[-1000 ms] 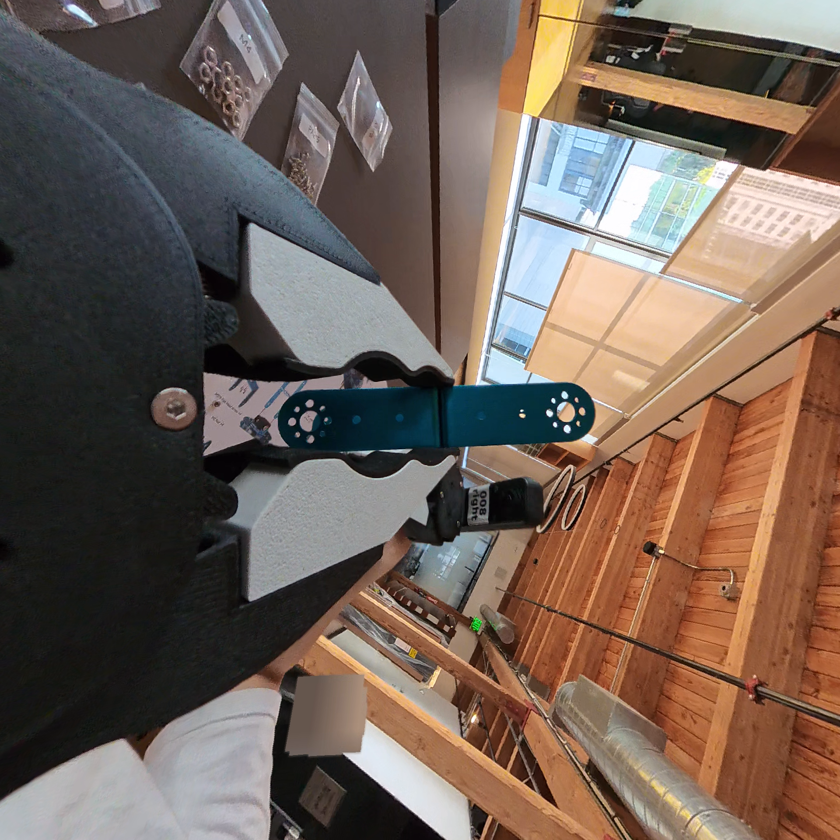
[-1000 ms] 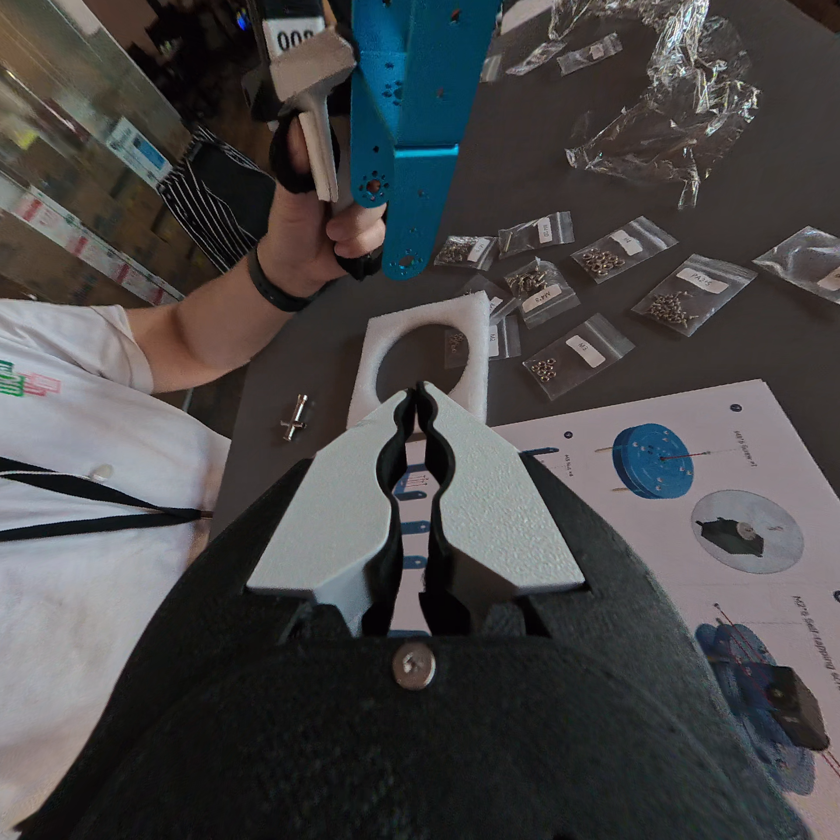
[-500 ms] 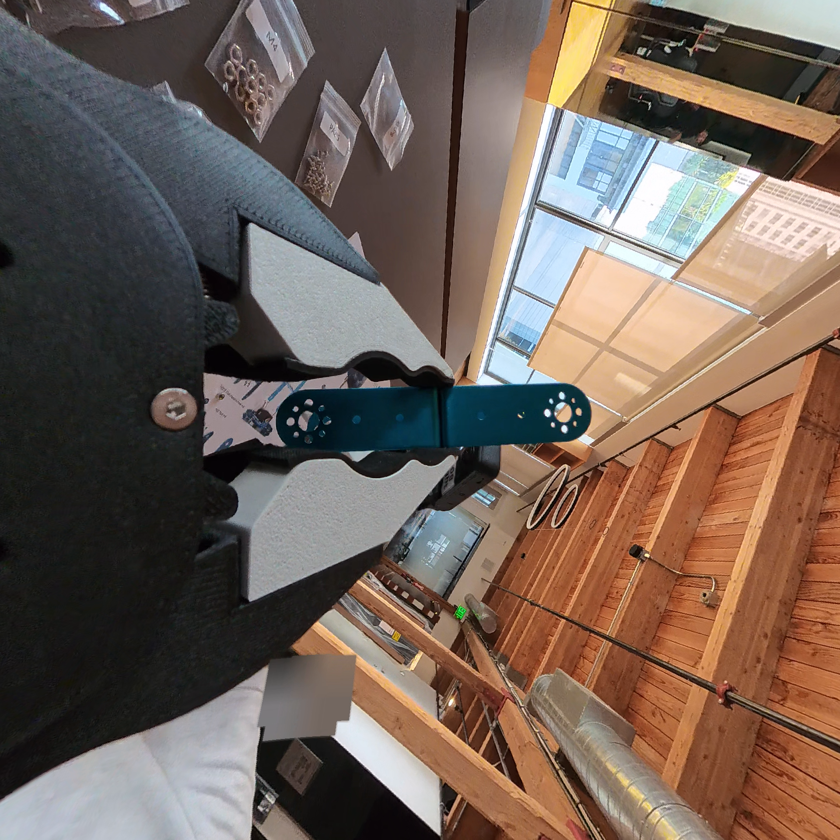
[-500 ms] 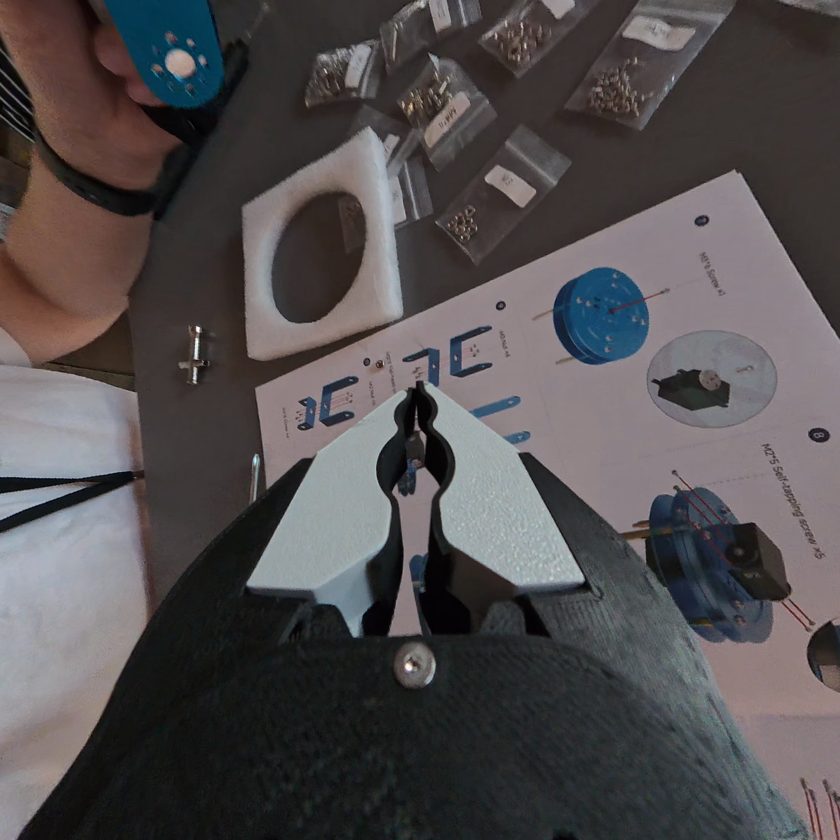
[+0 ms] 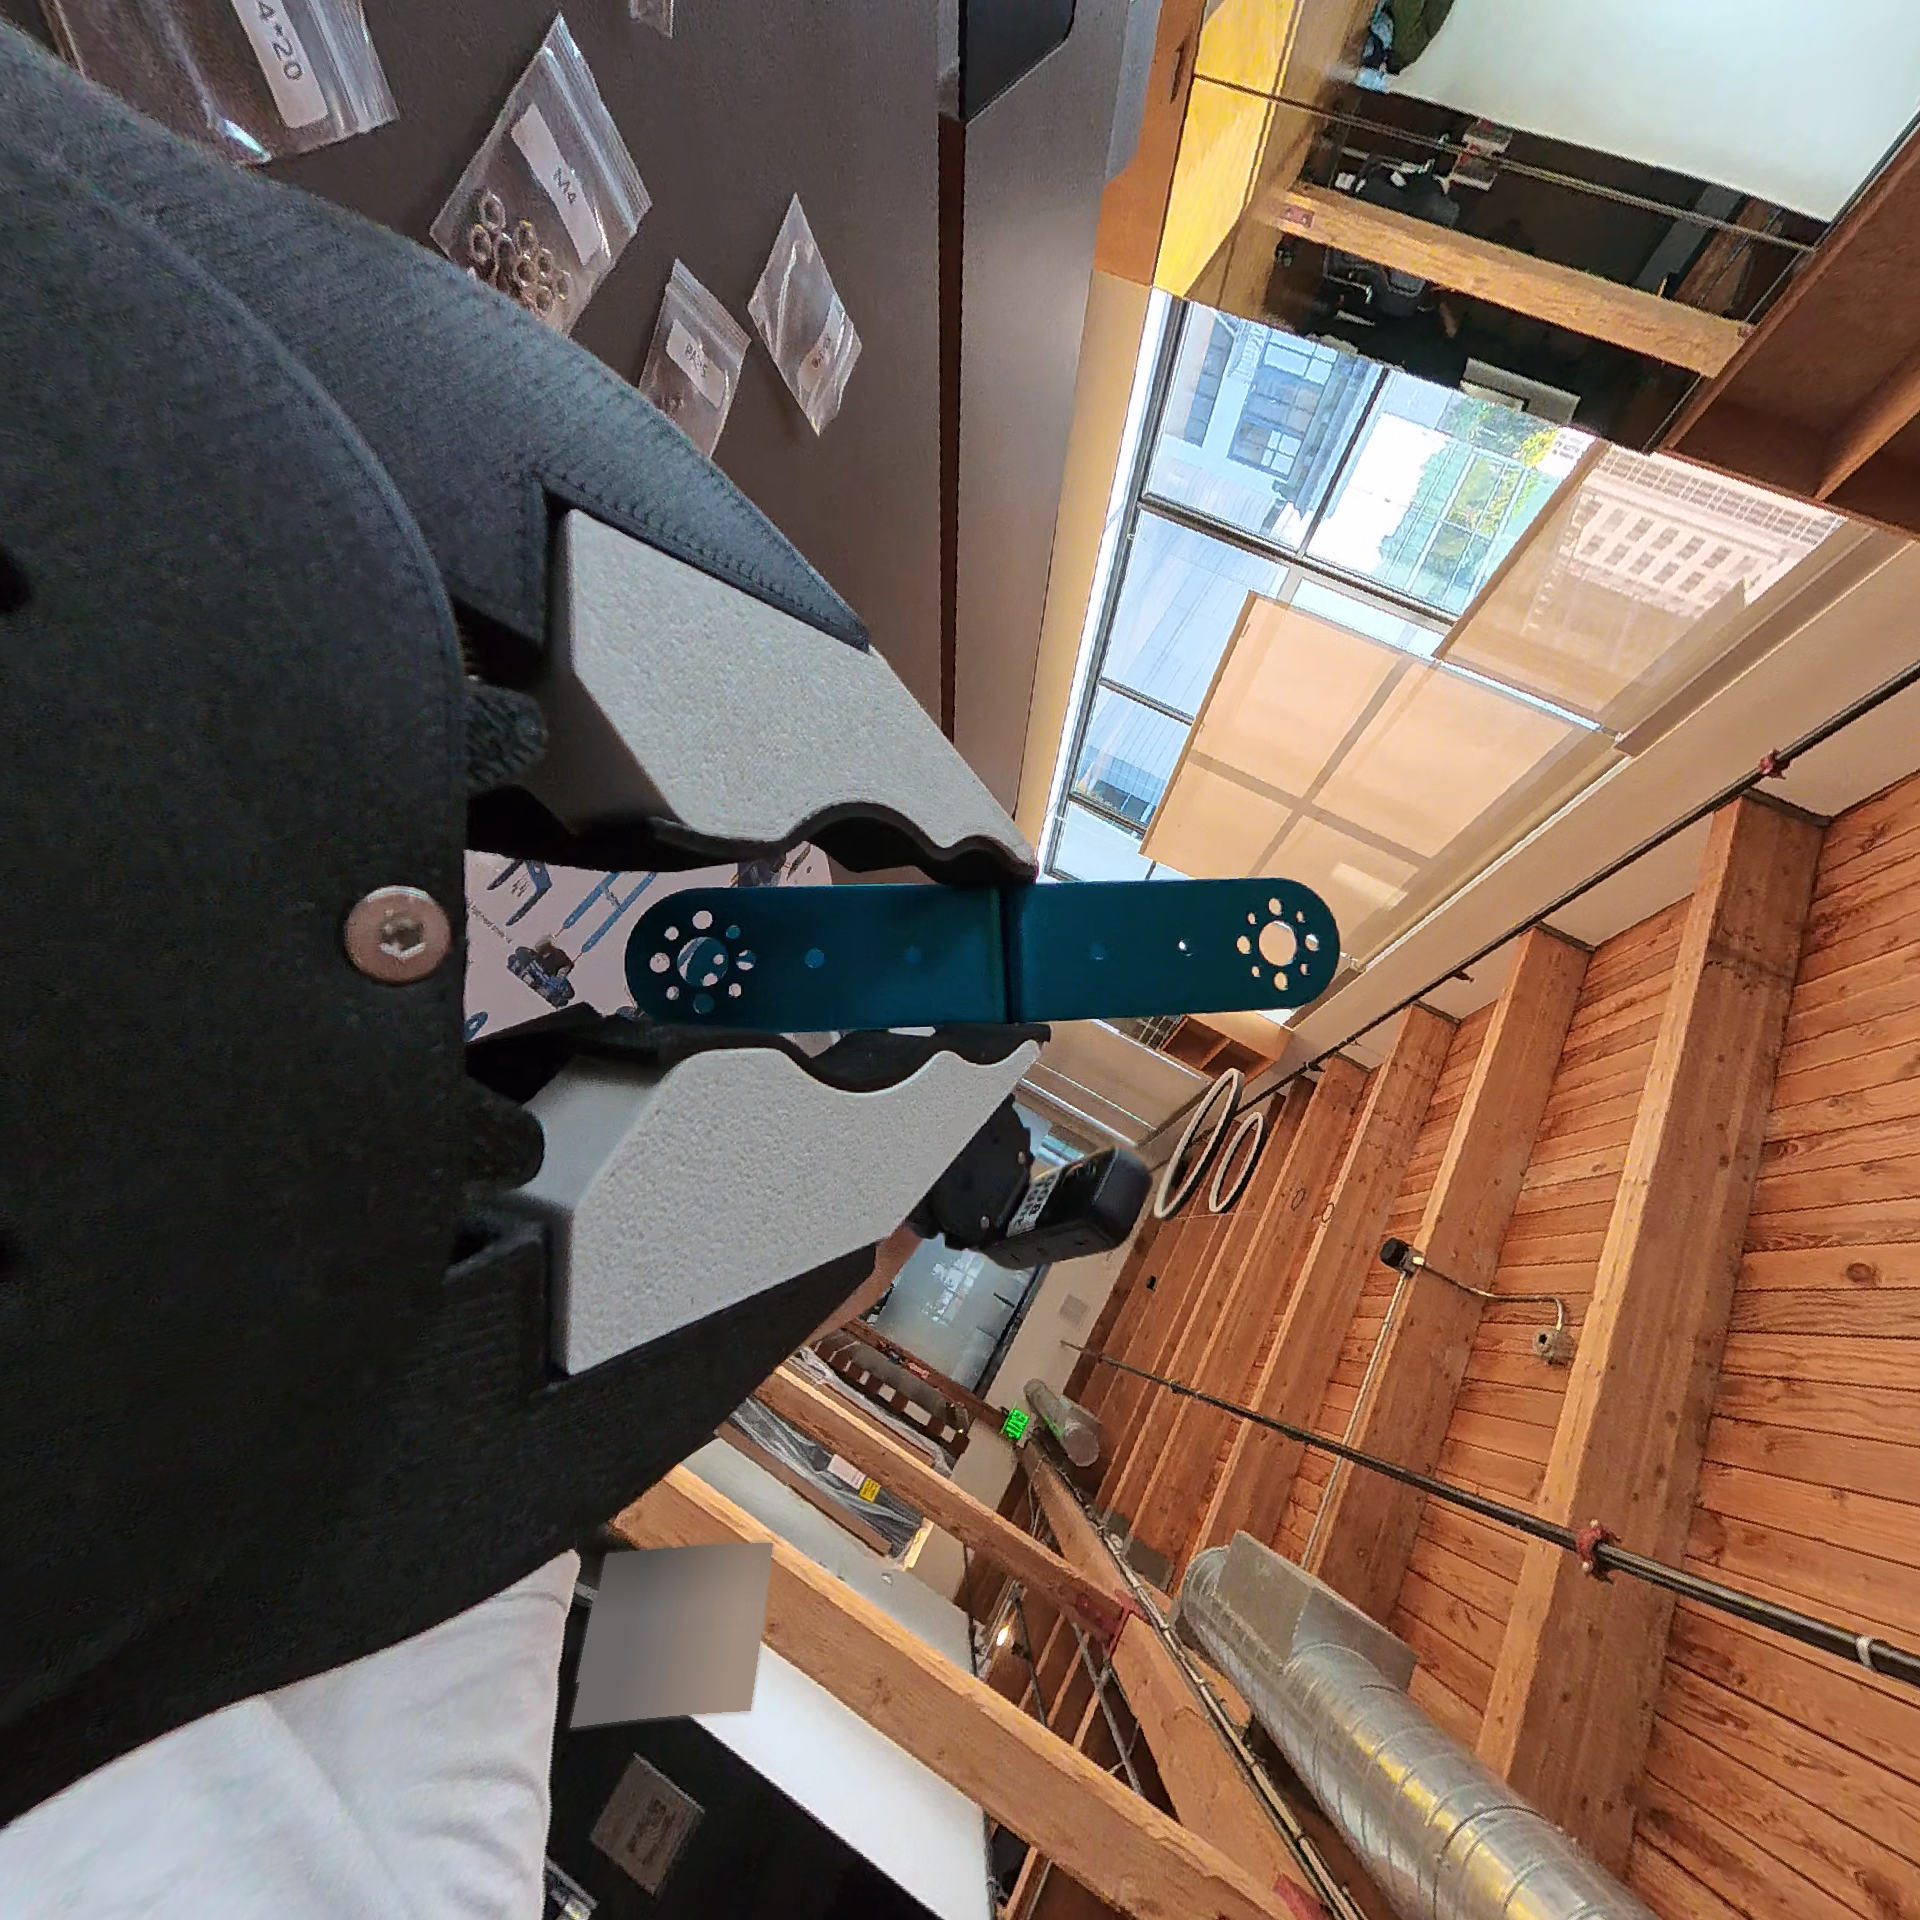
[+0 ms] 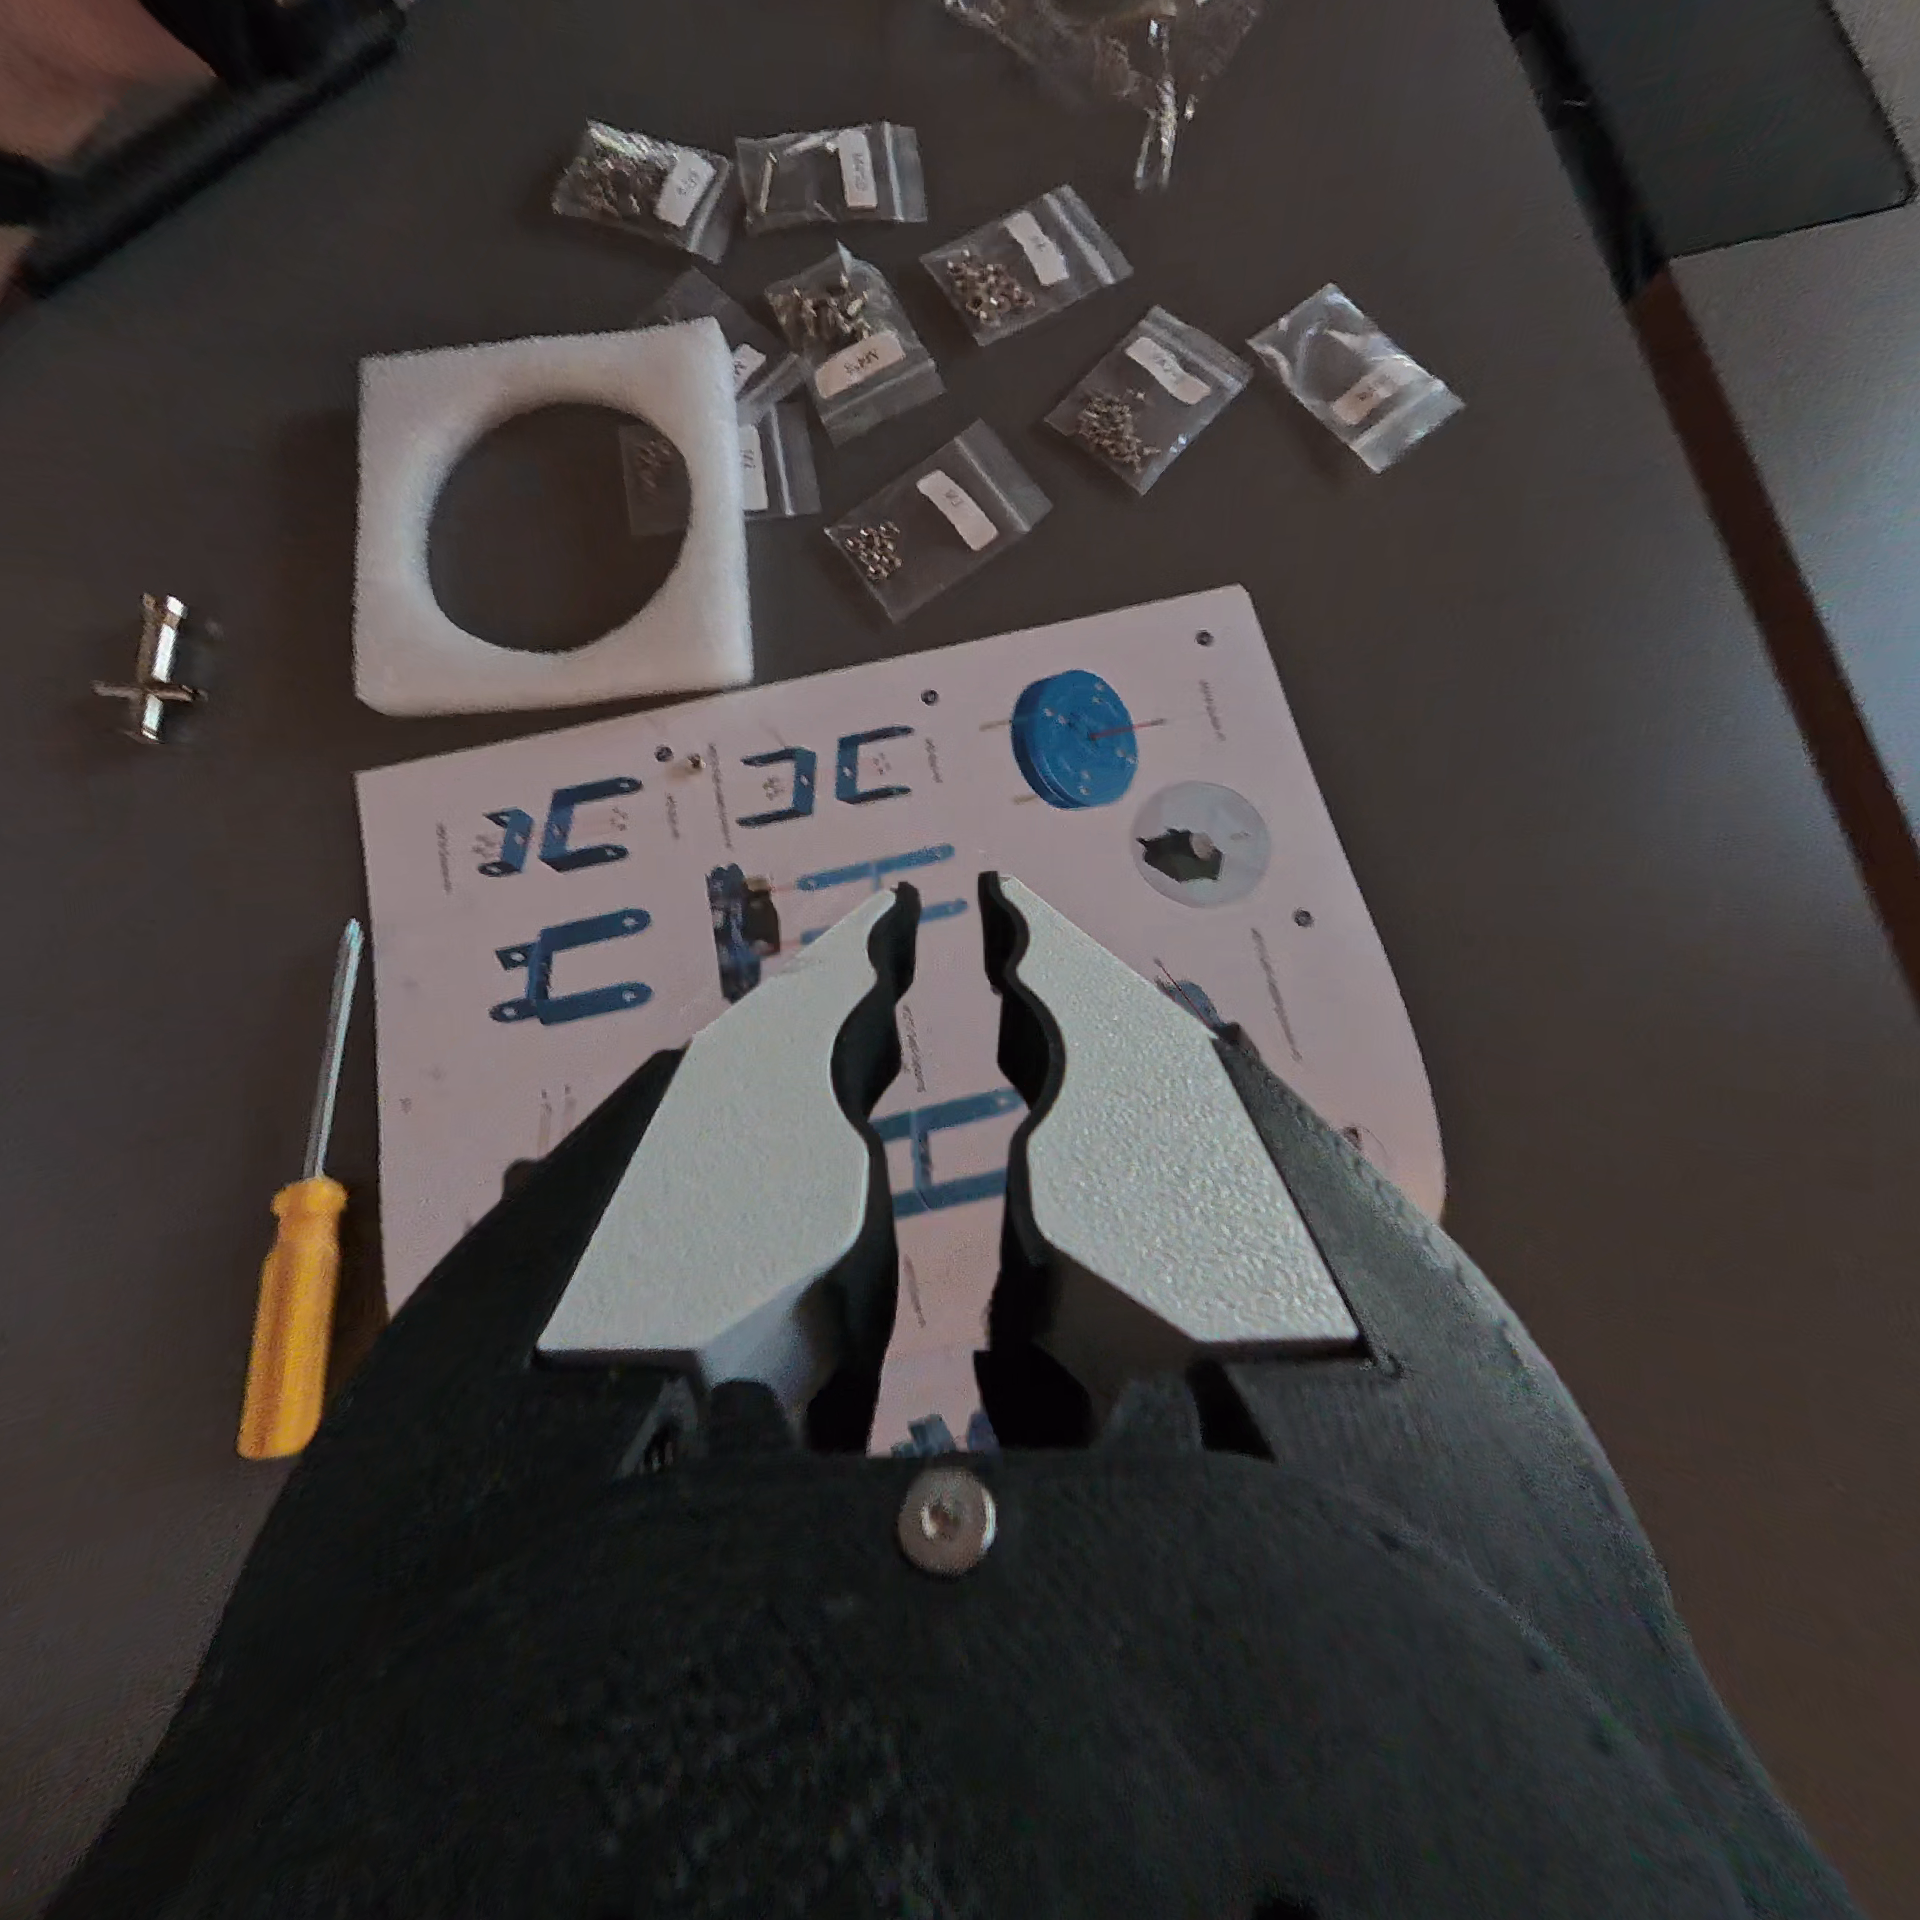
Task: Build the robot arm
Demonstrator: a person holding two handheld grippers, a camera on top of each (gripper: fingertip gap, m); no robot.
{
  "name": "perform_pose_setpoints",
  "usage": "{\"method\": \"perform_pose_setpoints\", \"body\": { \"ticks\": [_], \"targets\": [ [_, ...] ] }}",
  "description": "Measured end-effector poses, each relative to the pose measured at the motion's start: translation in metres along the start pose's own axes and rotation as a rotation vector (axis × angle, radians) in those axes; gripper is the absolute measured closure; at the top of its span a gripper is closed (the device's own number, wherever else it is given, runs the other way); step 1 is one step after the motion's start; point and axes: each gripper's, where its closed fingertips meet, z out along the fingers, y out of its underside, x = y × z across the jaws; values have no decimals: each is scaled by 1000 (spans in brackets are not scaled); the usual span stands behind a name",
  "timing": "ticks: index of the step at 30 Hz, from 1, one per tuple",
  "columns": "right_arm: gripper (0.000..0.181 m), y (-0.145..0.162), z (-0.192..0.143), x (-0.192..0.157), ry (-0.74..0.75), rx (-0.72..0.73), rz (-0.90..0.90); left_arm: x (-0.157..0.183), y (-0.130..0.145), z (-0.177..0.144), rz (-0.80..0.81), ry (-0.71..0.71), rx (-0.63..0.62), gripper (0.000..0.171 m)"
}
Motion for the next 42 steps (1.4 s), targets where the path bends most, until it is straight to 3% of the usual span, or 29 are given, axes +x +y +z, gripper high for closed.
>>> {"method": "perform_pose_setpoints", "body": {
  "ticks": [3, 5, 9, 12, 20, 28, 42],
  "targets": [
    [166, 15, -12, 1, 22, -51, -55, -1, -1, 0, -17, 7, 7, 147],
    [165, 13, -5, -12, -43, -10, -75, -1, 0, 0, -20, 8, 7, 147],
    [162, 21, 42, -52, -215, -59, -201, 1, 3, 2, -11, 11, -7, 147],
    [162, 32, 69, -67, -280, -167, -182, 1, 5, 3, -10, 9, -15, 147],
    [166, 27, 83, -72, -225, -163, -367, 2, 1, 1, -8, 10, -5, 147],
    [166, 24, 89, -68, -259, -226, -113, 5, -3, 0, -10, 22, 4, 147],
    [167, 25, 91, -72, -206, -293, -97, 5, -4, -1, -7, 18, 4, 147]
  ]
}}
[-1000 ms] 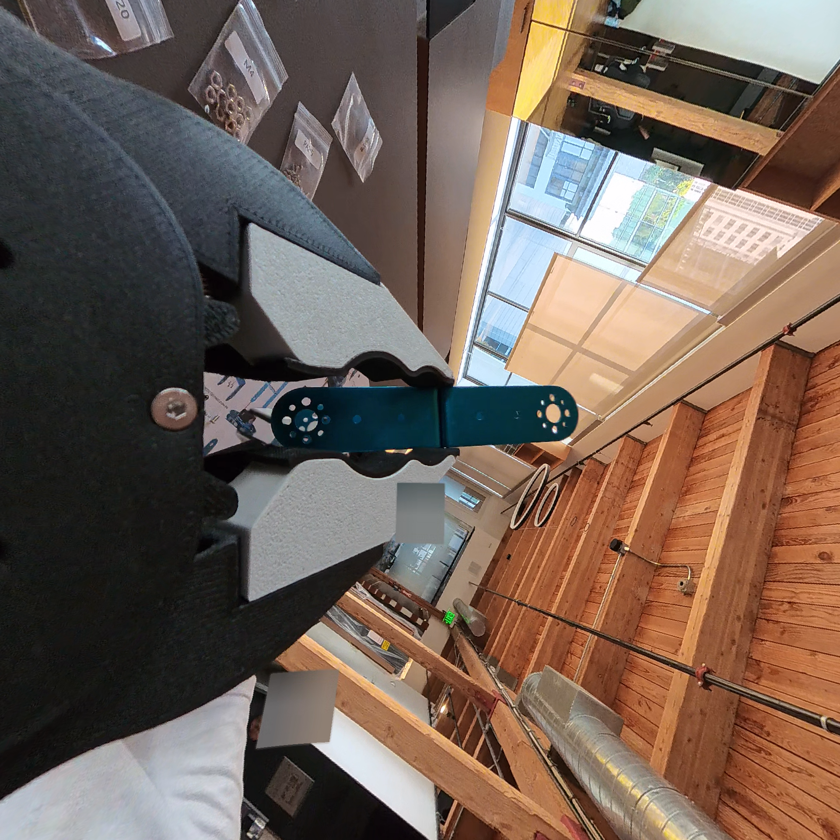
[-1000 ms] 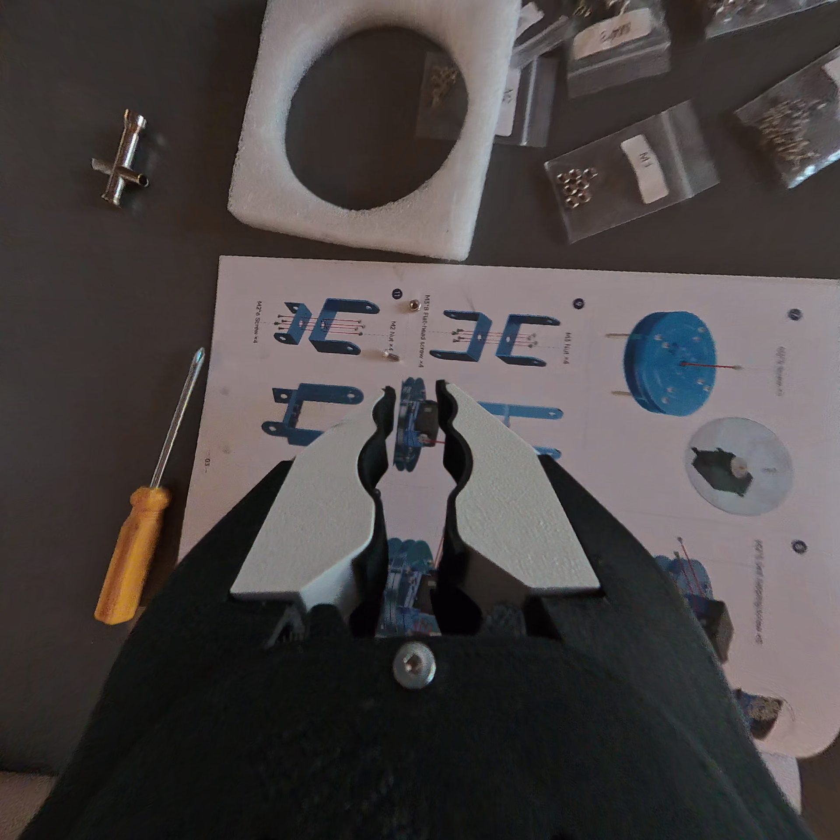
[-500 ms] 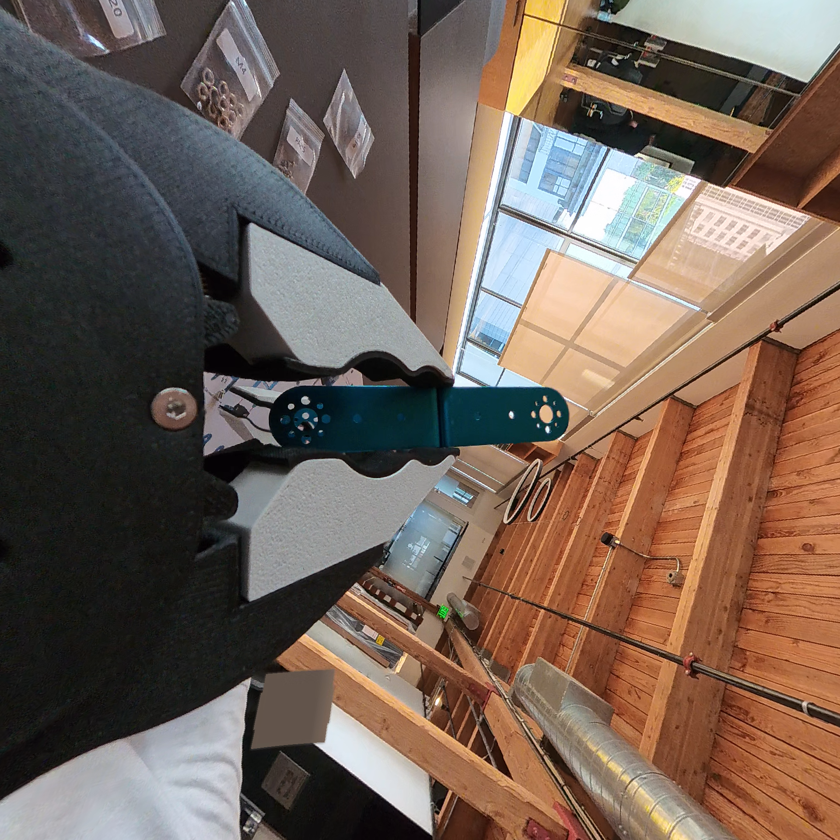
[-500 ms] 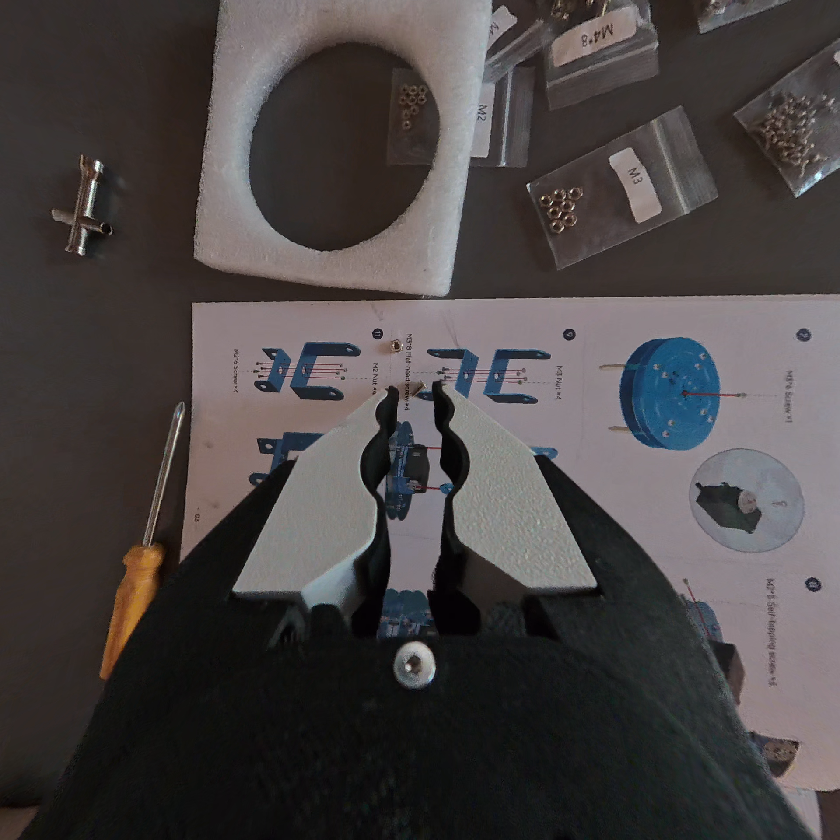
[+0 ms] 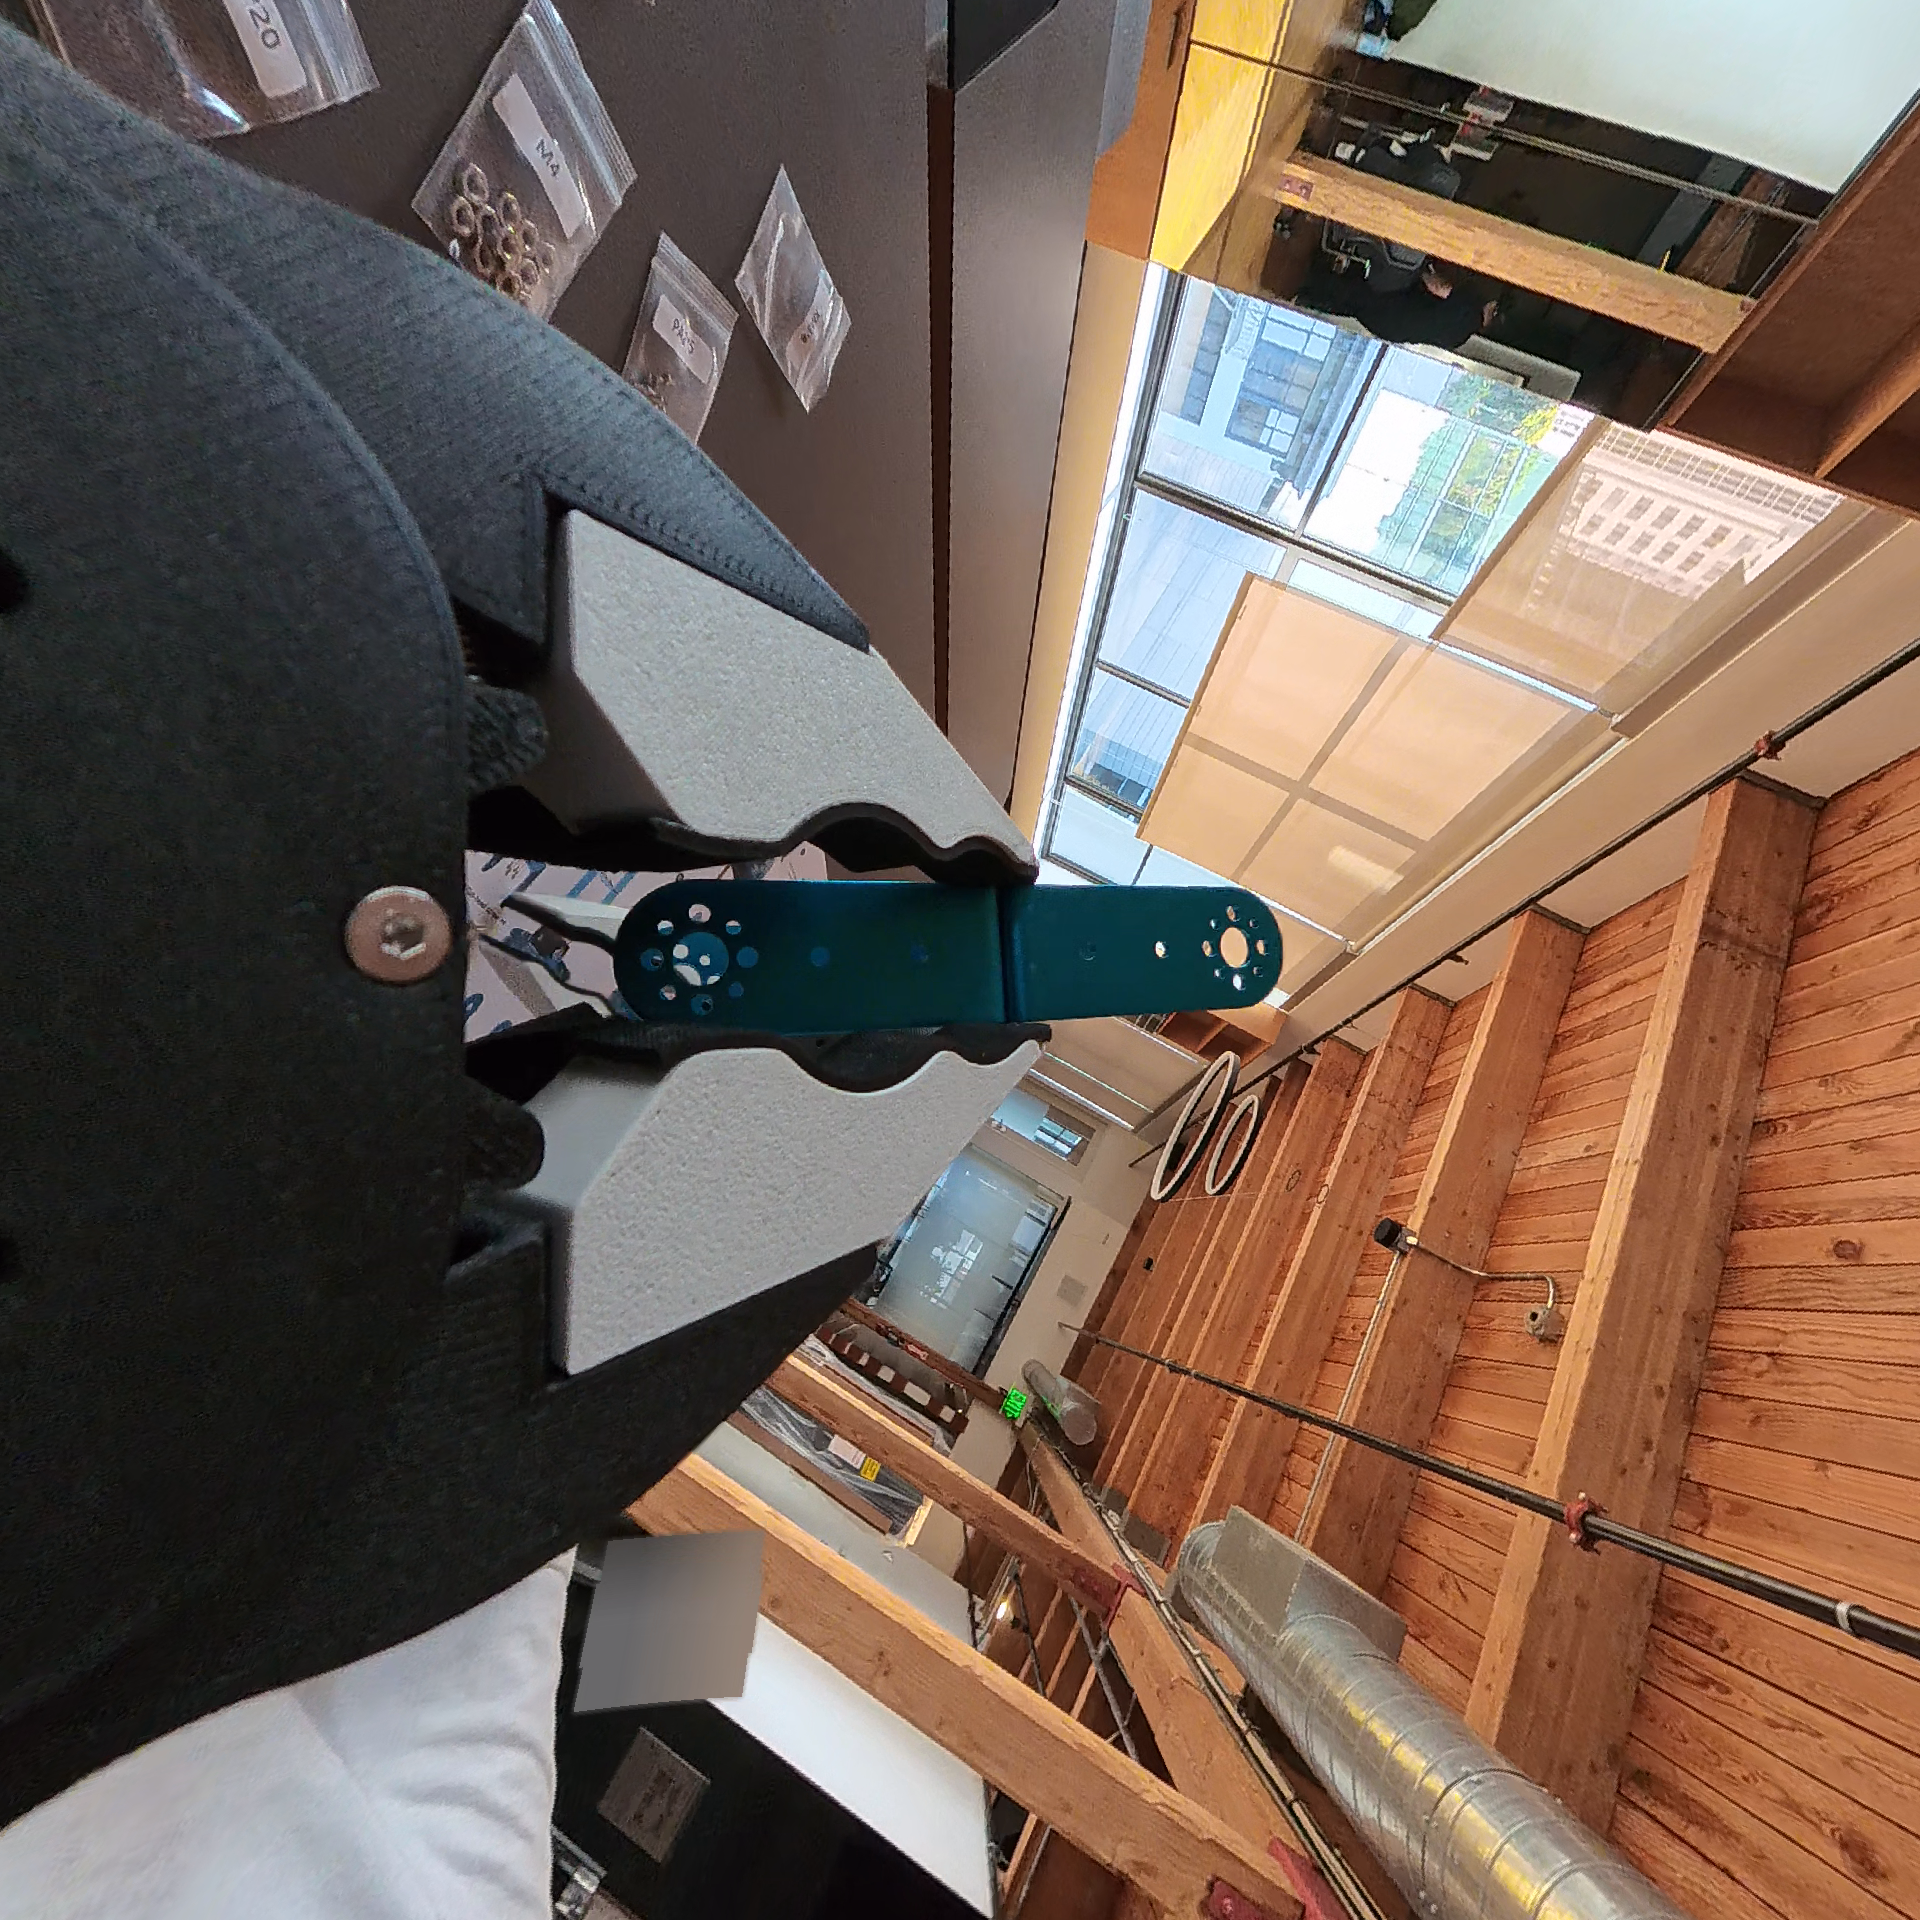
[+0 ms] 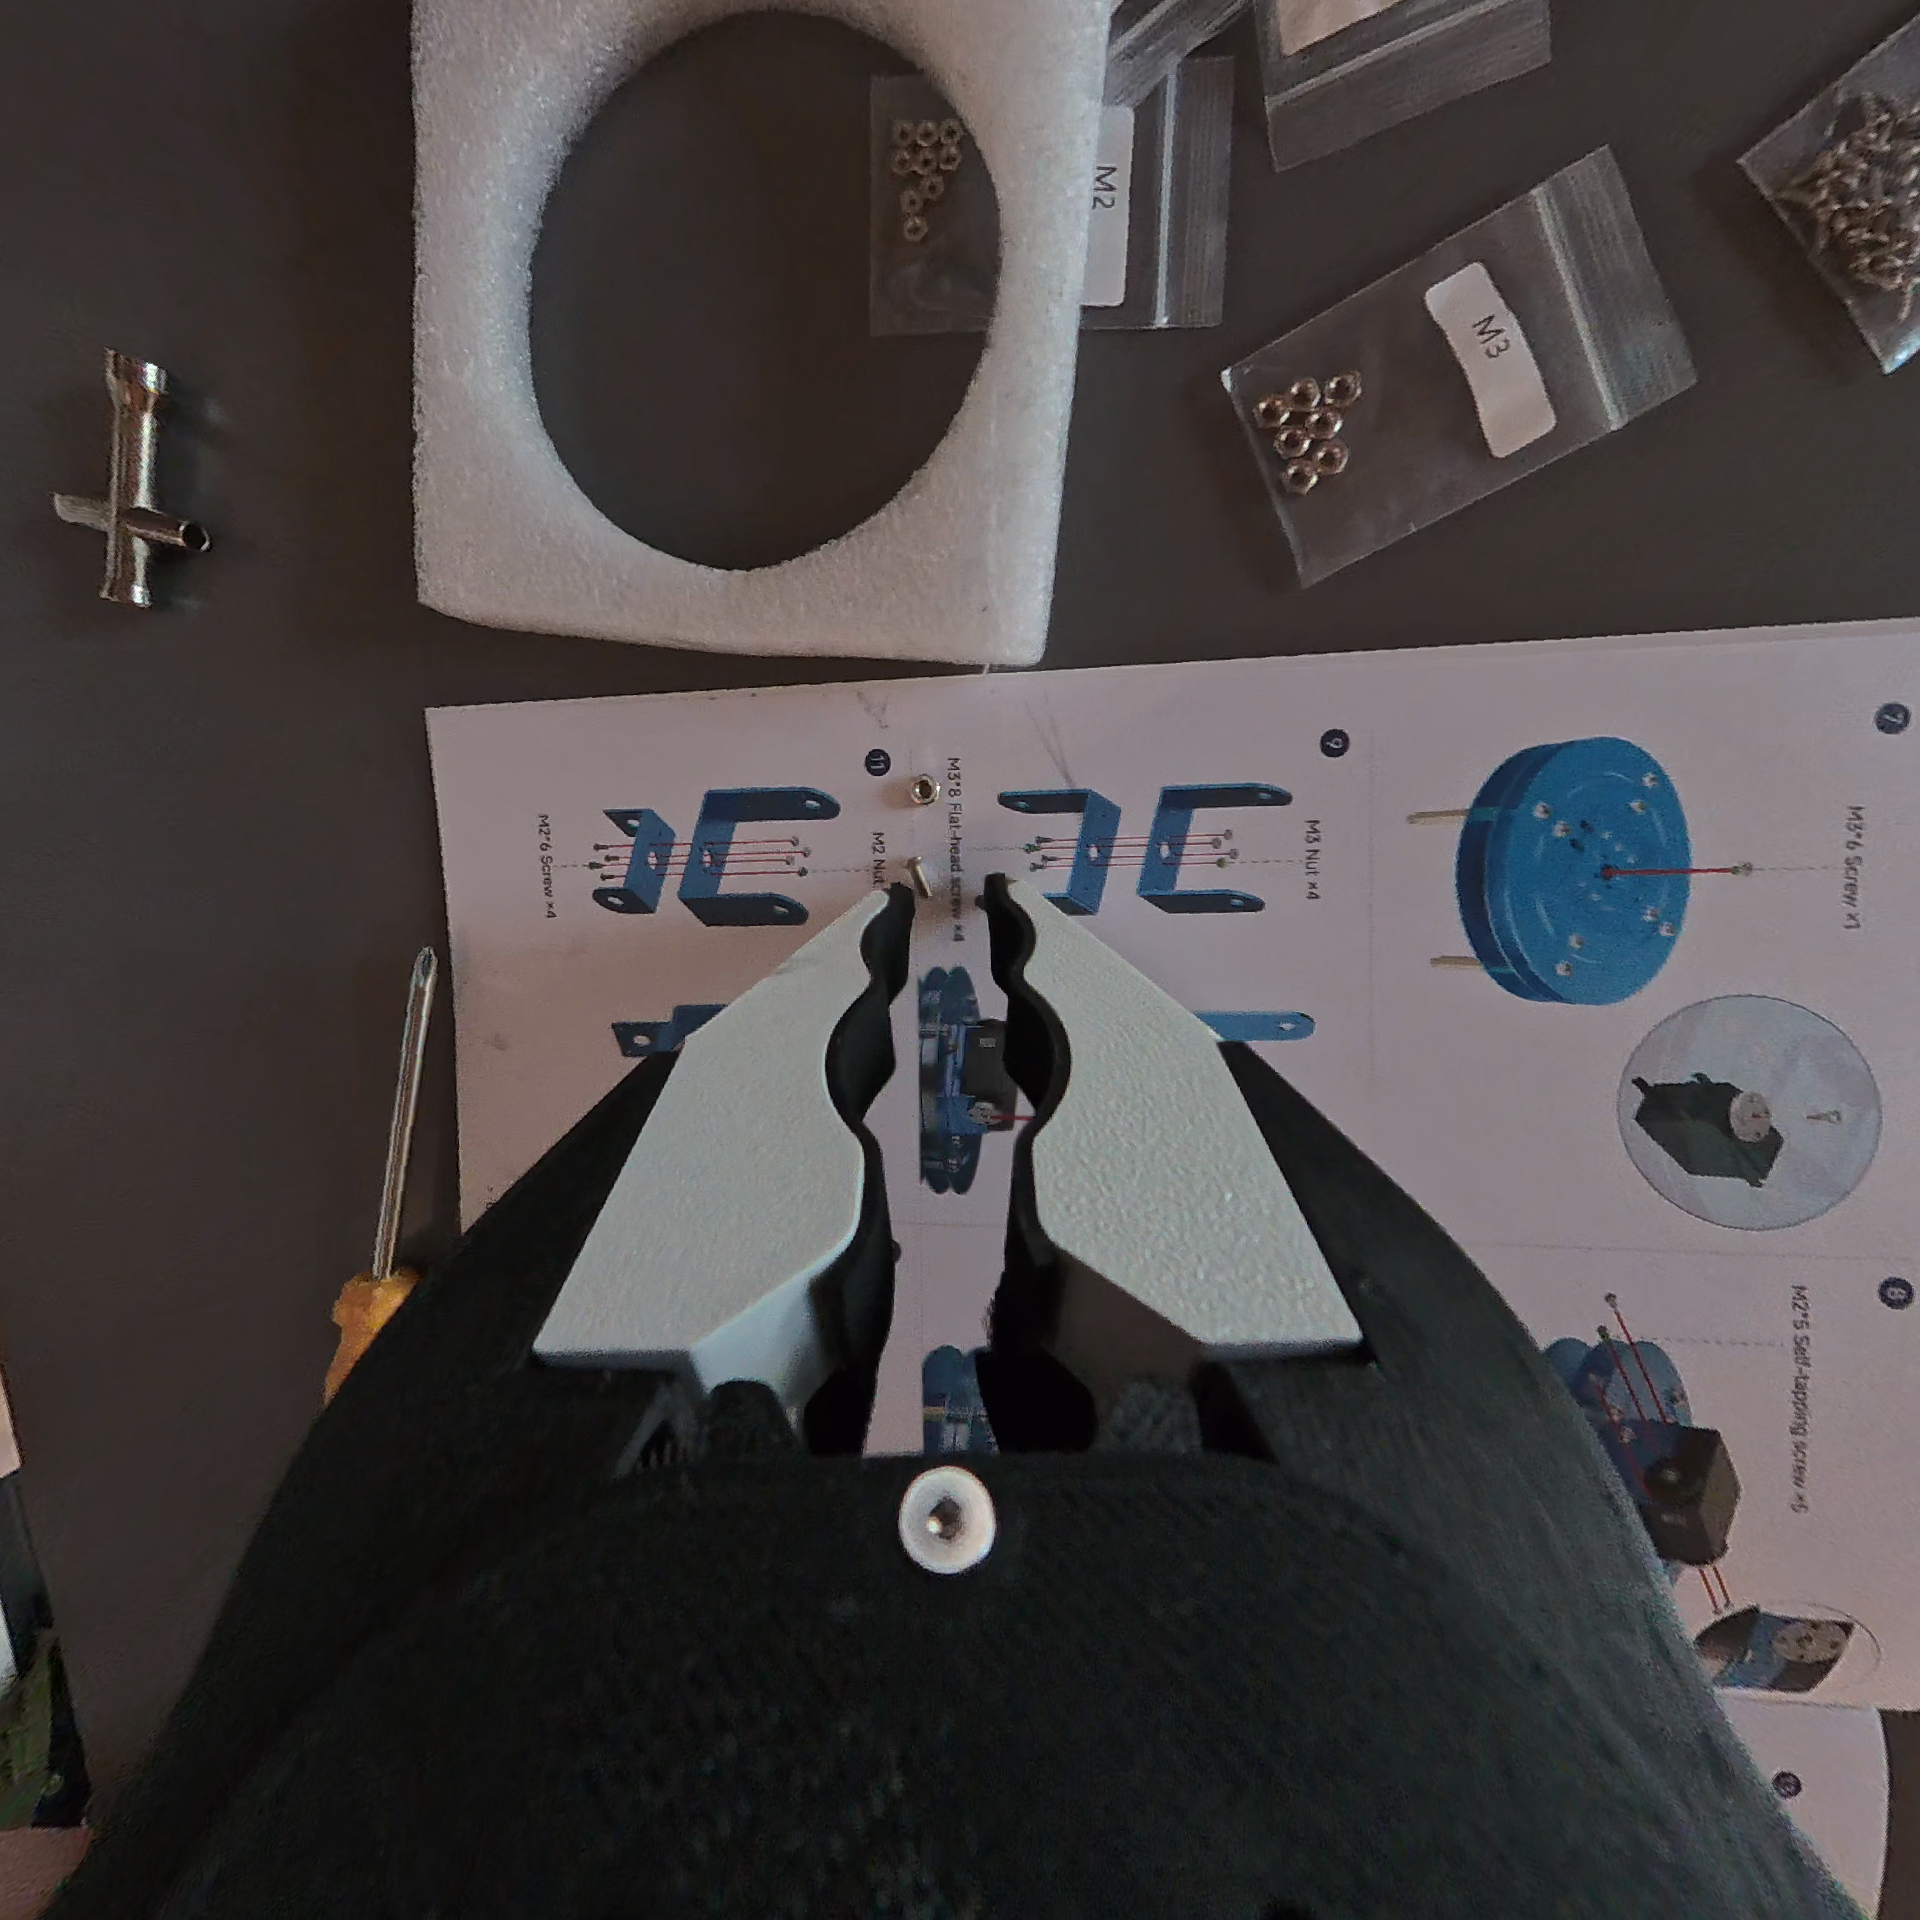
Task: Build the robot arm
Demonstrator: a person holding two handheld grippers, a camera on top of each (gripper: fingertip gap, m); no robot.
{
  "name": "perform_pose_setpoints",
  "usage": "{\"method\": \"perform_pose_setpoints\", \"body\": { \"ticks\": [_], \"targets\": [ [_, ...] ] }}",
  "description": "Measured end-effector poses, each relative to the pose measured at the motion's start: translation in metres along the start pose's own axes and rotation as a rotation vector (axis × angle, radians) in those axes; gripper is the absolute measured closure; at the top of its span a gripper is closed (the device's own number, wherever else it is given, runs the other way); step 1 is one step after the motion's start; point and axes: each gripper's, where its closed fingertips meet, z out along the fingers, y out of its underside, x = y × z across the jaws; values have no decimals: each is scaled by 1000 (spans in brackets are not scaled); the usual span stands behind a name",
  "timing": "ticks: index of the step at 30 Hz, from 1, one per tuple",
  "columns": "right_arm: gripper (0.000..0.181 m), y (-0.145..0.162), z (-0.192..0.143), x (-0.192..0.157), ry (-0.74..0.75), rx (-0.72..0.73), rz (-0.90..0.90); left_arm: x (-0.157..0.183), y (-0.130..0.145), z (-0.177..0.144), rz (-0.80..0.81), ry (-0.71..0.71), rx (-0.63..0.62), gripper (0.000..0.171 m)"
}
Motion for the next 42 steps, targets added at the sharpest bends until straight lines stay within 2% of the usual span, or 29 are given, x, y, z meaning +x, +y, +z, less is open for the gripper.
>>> {"method": "perform_pose_setpoints", "body": {
  "ticks": [9, 31, 35, 42],
  "targets": [
    [172, -3, 5, -7, -1, -3, -111, 0, -2, -1, 3, -3, 6, 147],
    [173, -6, 8, -6, -8, 7, -110, 0, -3, -3, -3, -1, 9, 146],
    [177, -7, 9, -6, 2, 10, -129, -1, -3, -3, -3, -4, 10, 147],
    [177, -9, 4, -4, -11, 56, -133, -2, -4, -5, 0, -10, 12, 147]
  ]
}}
